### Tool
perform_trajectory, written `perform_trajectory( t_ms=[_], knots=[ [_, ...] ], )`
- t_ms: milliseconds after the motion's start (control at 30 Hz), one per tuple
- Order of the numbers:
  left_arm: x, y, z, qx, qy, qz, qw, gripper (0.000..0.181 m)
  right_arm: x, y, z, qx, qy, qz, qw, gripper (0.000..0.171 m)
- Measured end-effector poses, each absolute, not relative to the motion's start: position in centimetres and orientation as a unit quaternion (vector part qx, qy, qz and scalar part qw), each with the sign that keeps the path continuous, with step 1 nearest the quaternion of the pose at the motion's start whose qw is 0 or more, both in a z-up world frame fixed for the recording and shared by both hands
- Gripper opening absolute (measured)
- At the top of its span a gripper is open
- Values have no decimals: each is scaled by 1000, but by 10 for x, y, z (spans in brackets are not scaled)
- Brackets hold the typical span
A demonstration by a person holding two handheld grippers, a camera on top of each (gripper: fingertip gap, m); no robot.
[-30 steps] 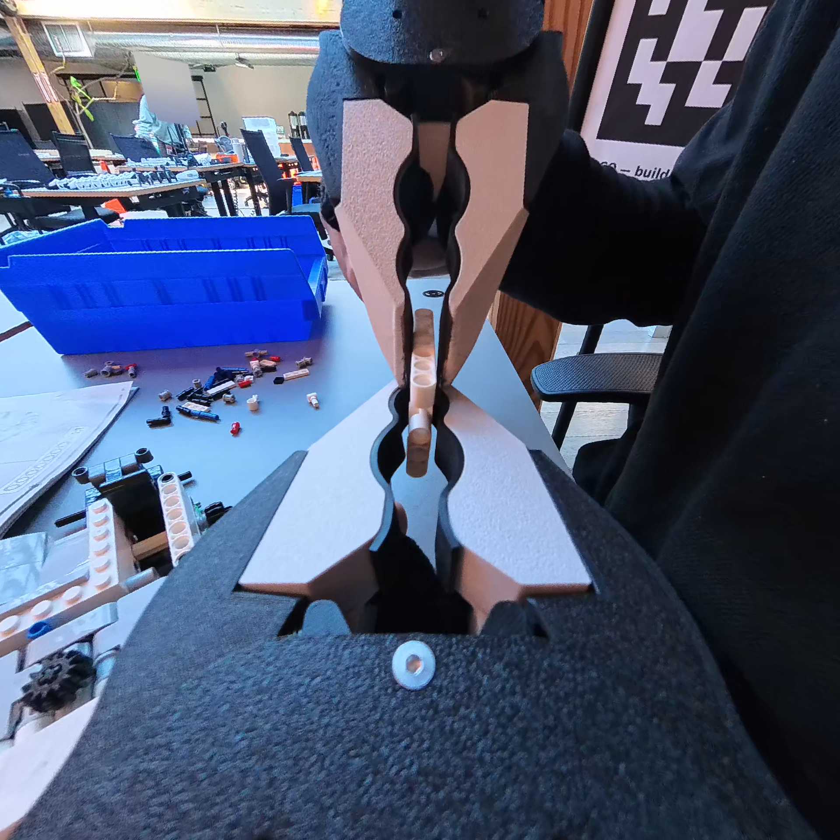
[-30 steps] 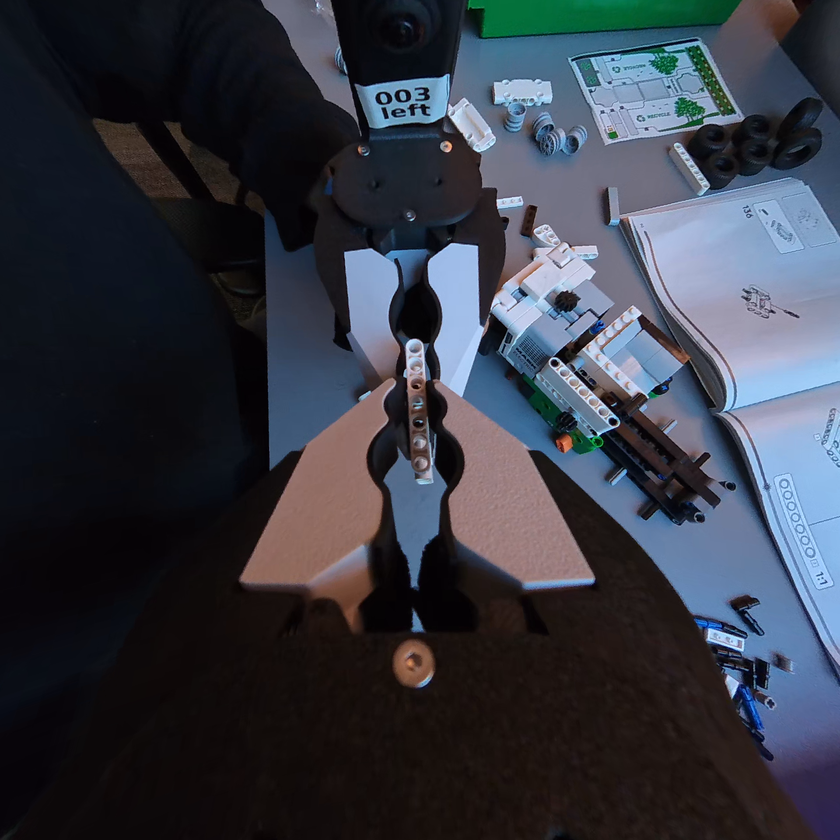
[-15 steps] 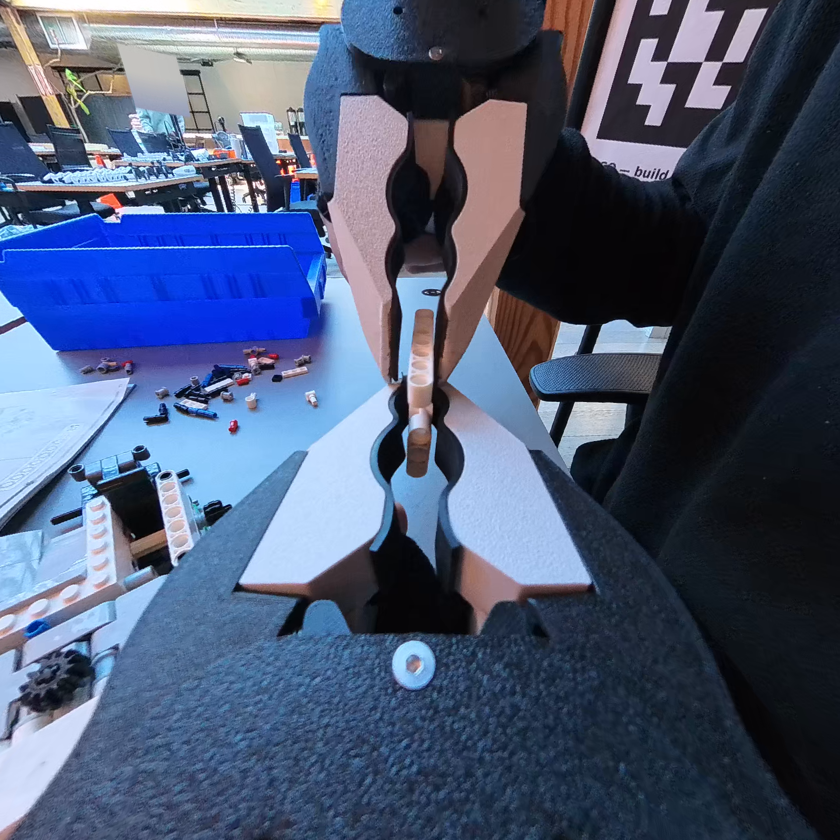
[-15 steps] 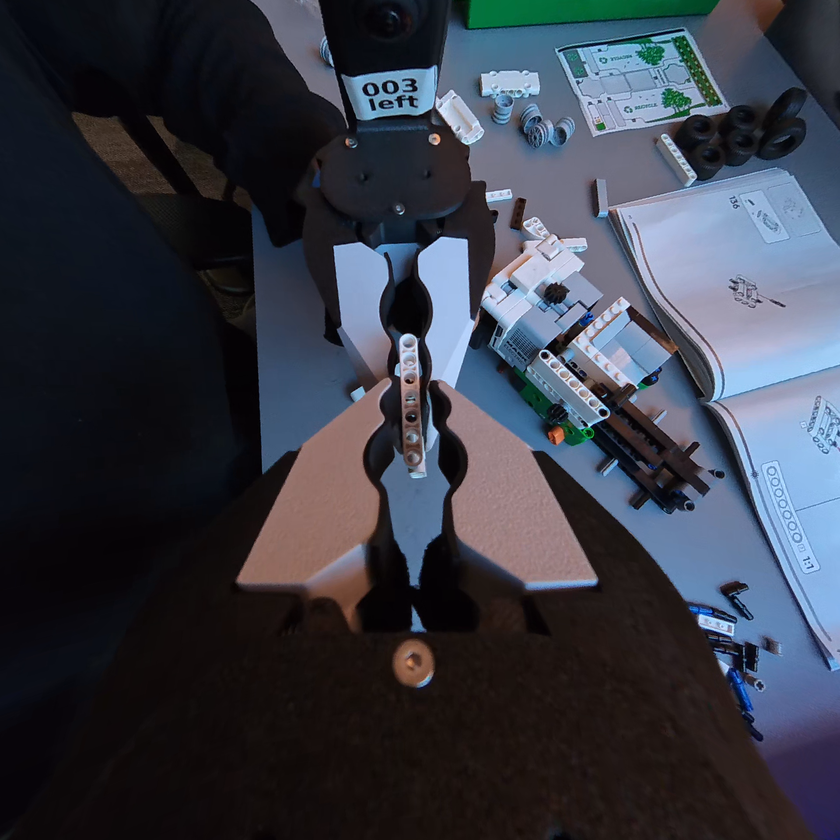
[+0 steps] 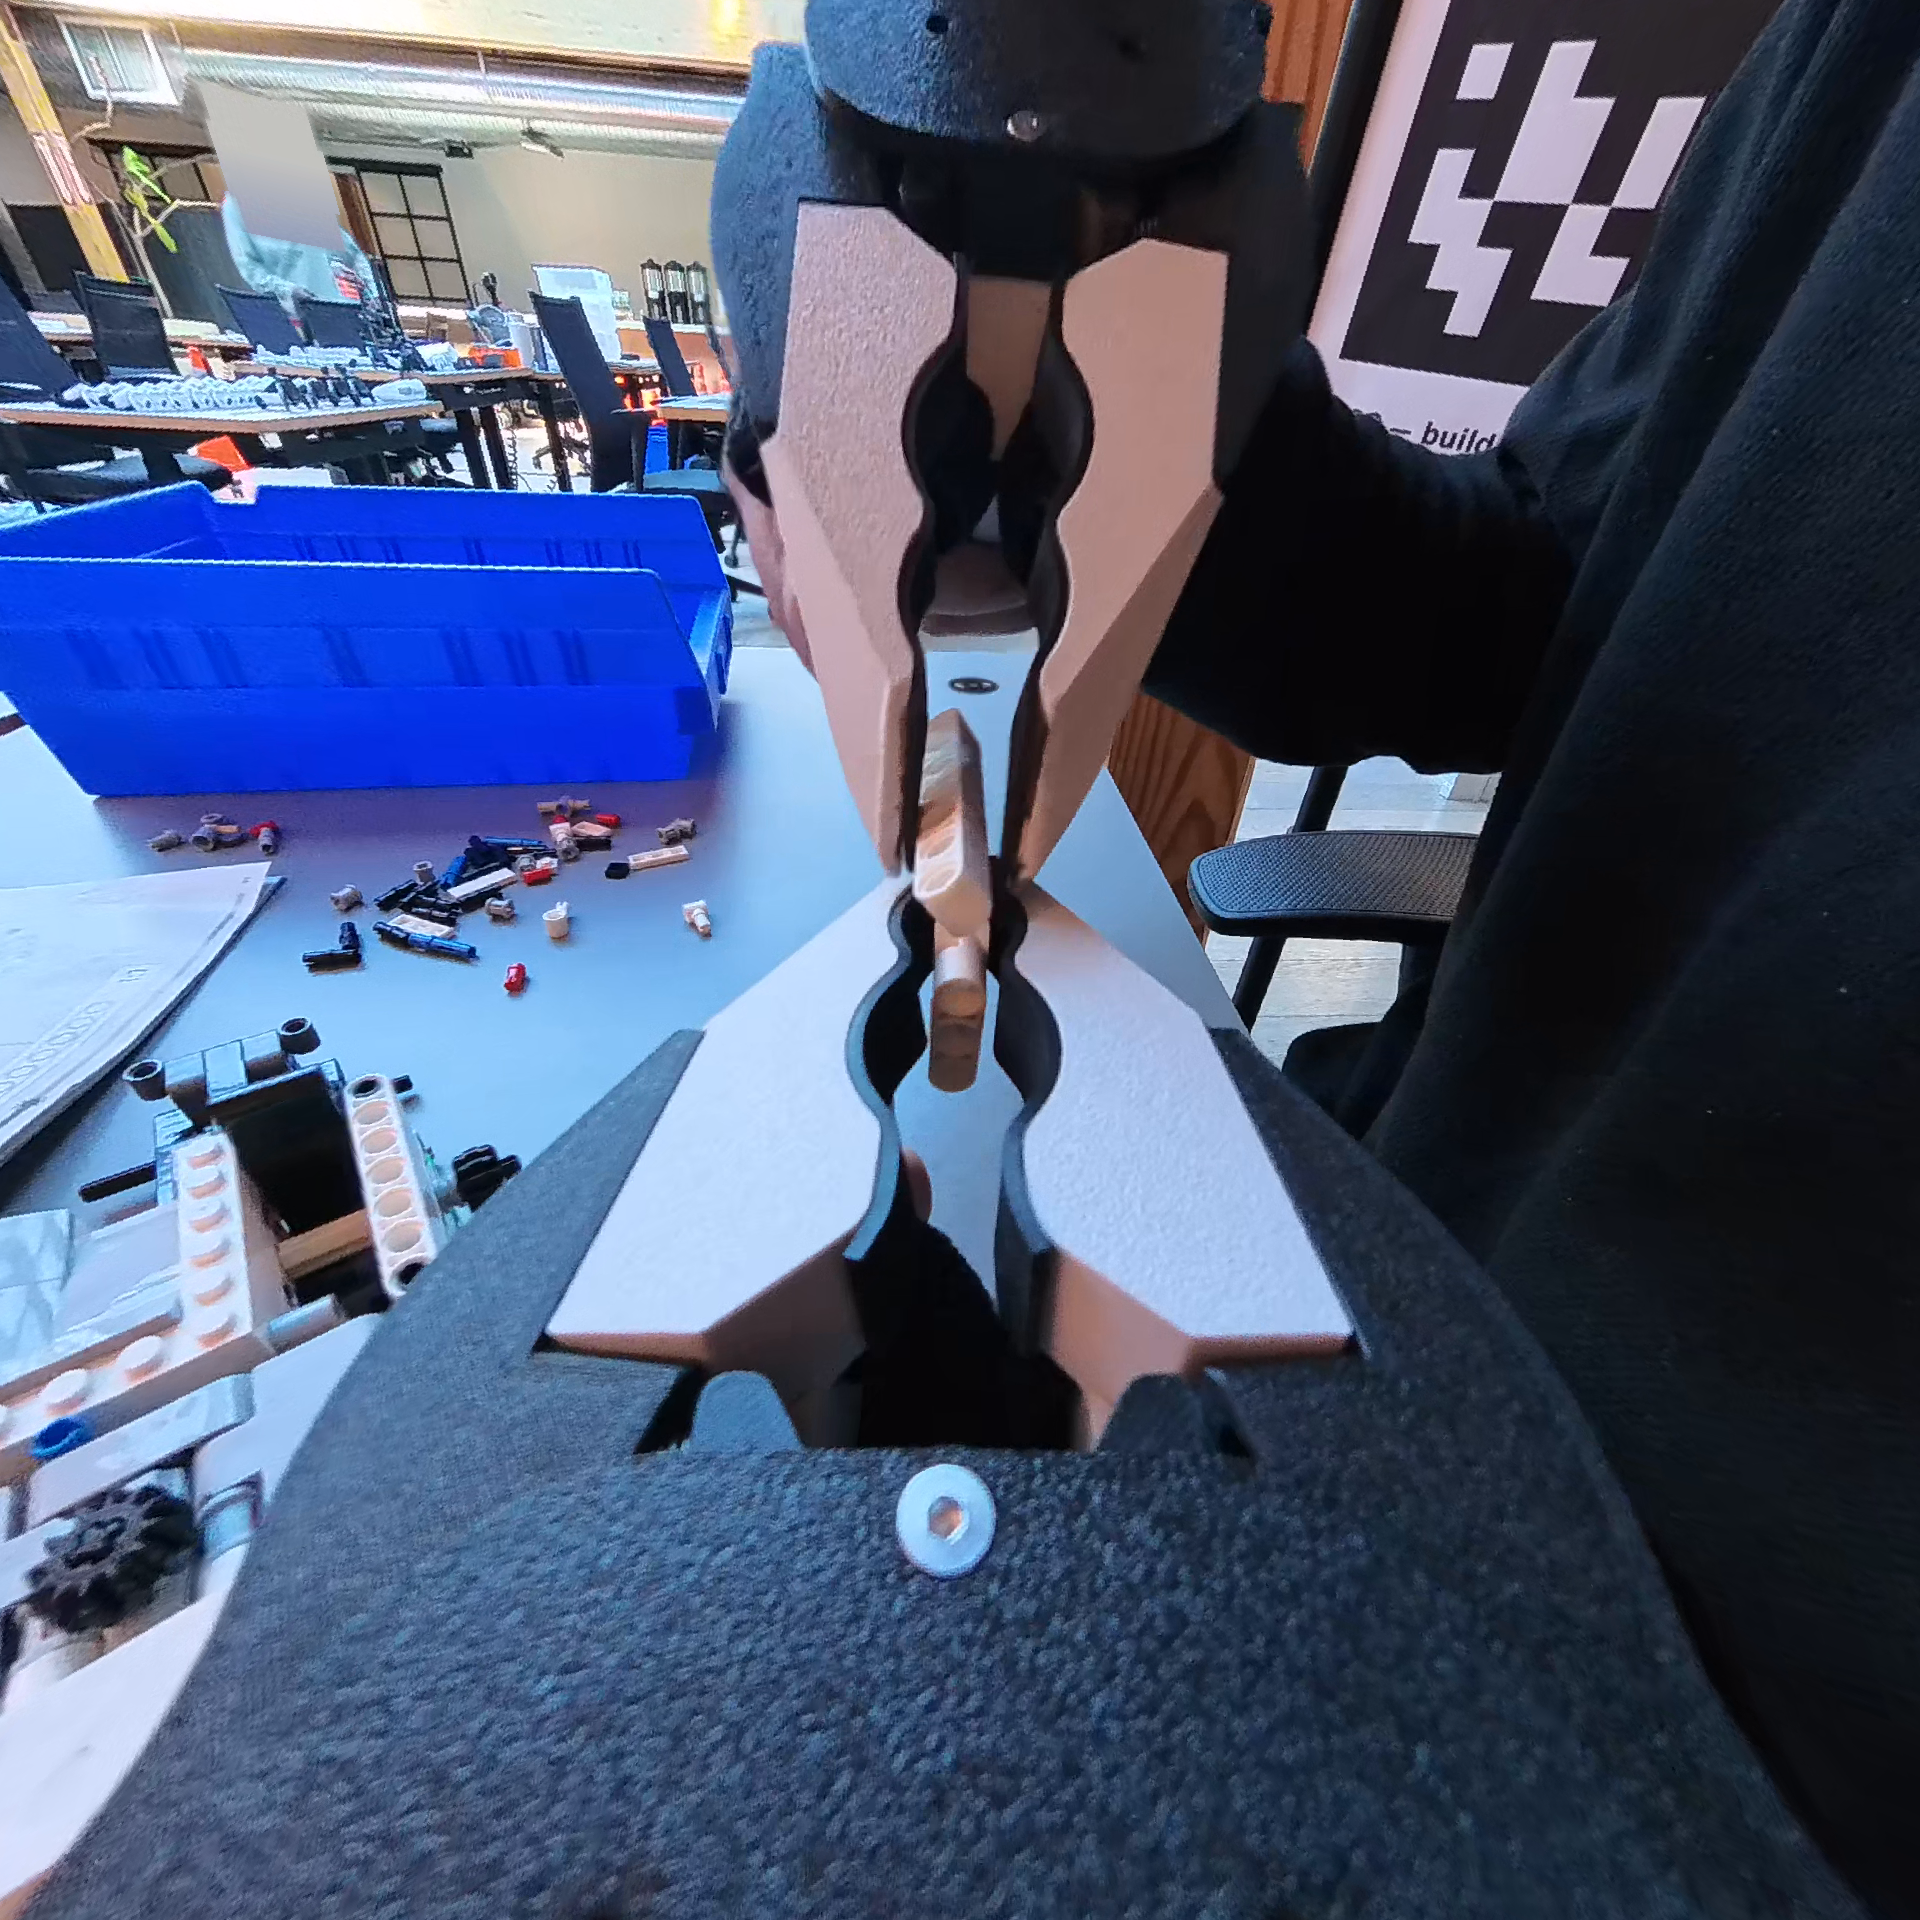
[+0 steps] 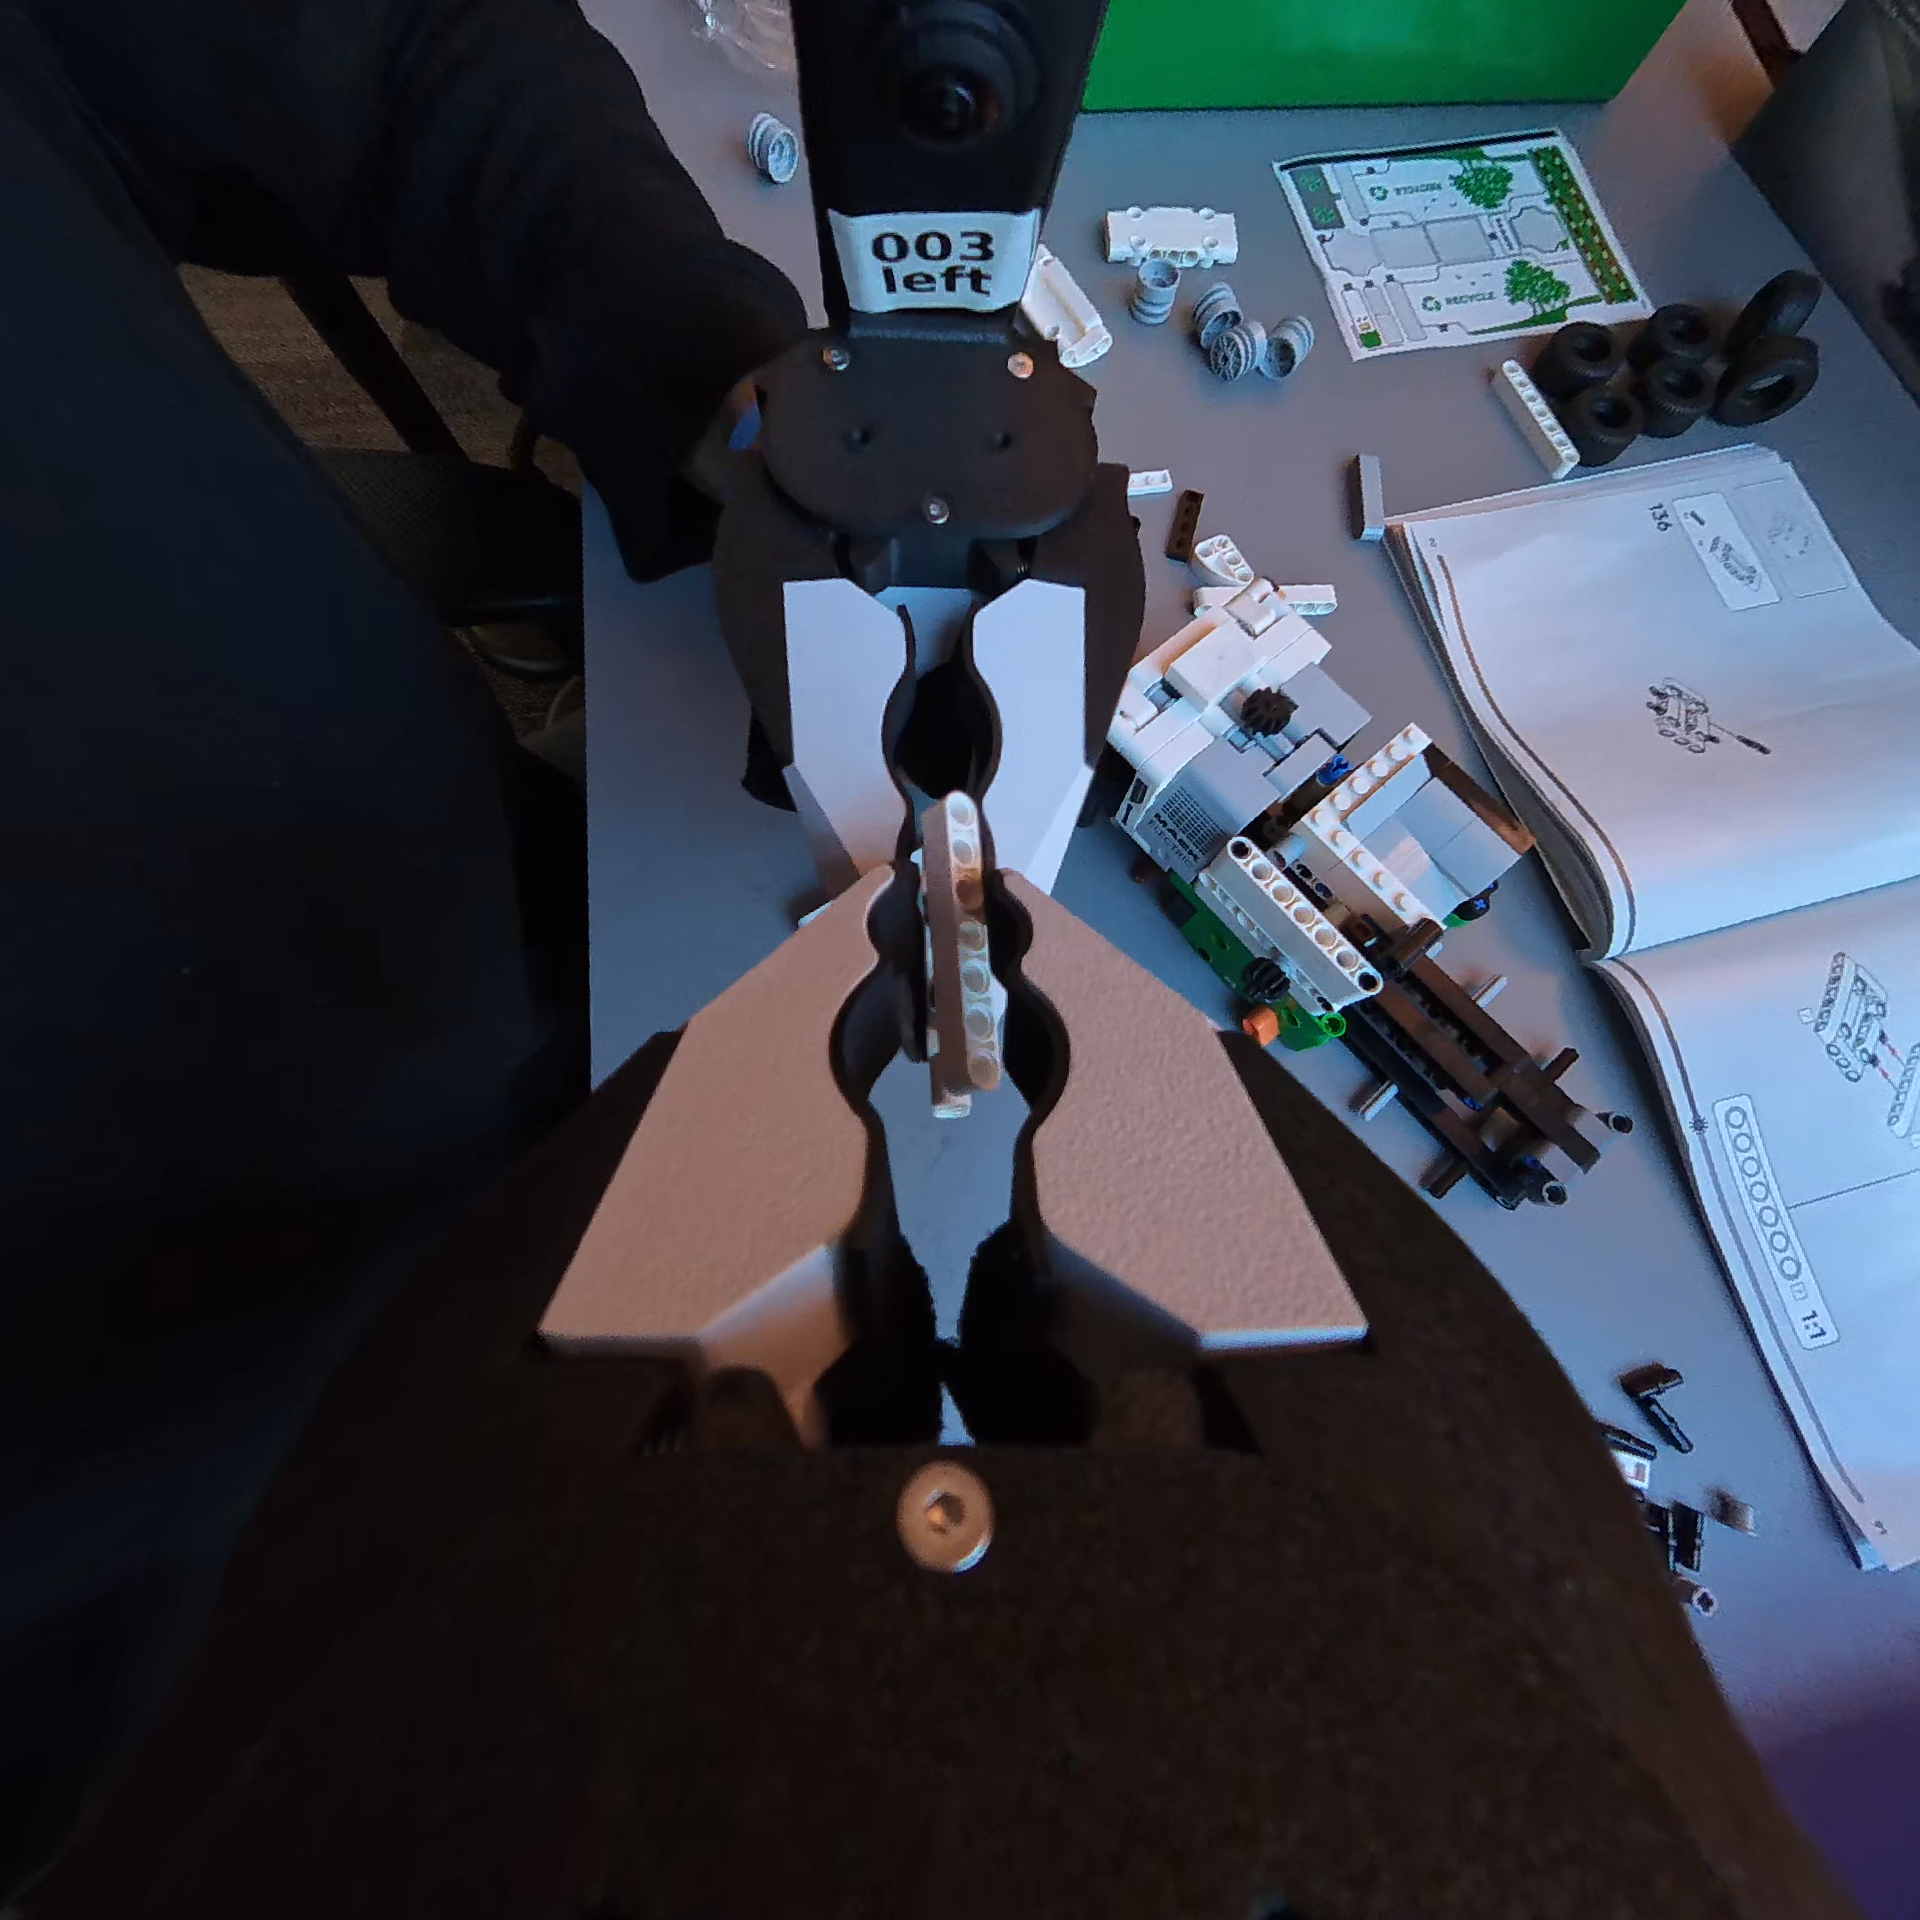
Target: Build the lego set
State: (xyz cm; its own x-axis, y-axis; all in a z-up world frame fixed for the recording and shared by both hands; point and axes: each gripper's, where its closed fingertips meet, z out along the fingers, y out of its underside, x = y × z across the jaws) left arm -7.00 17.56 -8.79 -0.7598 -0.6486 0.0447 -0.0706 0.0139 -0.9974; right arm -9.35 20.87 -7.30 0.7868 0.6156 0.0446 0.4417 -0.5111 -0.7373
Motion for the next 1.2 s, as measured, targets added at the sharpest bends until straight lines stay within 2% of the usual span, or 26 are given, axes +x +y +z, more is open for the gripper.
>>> perform_trajectory(
  t_ms=[767, 1200],
  knots=[
    [-63, 187, -88, -289, 667, -645, 237, 5, -95, 232, -73, -850, -247, 103, 453, 12],
    [-60, 191, -91, -305, 668, -640, 225, 5, -93, 237, -72, -830, -274, 28, 485, 11]
  ],
)
